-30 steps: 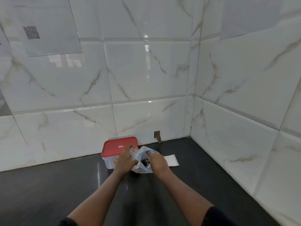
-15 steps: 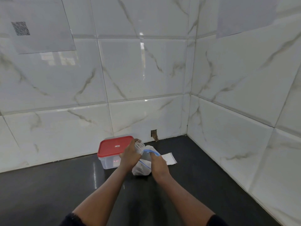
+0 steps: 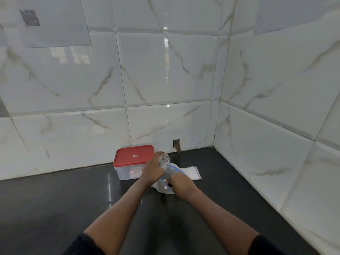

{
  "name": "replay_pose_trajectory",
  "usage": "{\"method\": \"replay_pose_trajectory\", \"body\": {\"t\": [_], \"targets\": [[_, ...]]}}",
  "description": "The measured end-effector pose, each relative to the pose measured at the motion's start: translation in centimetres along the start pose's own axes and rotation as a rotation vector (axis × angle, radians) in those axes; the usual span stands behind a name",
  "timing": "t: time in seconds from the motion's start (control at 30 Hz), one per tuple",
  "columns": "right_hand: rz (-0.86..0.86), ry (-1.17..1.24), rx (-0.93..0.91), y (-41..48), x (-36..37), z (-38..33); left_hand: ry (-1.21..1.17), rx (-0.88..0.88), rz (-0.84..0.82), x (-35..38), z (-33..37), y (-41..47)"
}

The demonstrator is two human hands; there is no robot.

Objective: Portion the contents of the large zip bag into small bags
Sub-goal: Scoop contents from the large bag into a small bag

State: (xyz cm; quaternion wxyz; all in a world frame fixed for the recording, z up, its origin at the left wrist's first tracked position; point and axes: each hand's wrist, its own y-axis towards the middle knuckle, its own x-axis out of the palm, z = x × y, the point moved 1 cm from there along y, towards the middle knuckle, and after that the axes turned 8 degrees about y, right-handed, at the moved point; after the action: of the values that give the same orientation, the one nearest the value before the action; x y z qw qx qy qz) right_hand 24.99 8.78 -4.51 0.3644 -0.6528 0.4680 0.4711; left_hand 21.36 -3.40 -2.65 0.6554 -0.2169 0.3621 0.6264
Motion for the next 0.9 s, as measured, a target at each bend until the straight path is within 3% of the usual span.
{"method": "replay_pose_trajectory", "body": {"t": [0.13, 0.27, 0.57, 0.73, 0.9], "targets": [[0.158, 0.144, 0.058, 0.9, -0.6, 0.3, -0.011, 0.073, -0.064, -0.1, 0.8, 0.3], [0.255, 0.258, 0.148, 1.9, -0.7, -0.1, -0.057, 0.084, 0.006, -0.4, 1.2, 0.7], [0.155, 0.234, 0.136, 0.3, 1.2, 0.1, -0.043, -0.066, -0.016, 1.9, -1.9, -1.4], [-0.059, 0.272, 0.119, -0.1, 2.3, -0.3, 0.013, -0.006, 0.04, 1.8, -1.3, -1.0], [0.021, 0.325, 0.157, 0.2, 2.6, -0.2, 0.046, 0.097, 0.096, 1.1, -0.7, -0.5]]}}
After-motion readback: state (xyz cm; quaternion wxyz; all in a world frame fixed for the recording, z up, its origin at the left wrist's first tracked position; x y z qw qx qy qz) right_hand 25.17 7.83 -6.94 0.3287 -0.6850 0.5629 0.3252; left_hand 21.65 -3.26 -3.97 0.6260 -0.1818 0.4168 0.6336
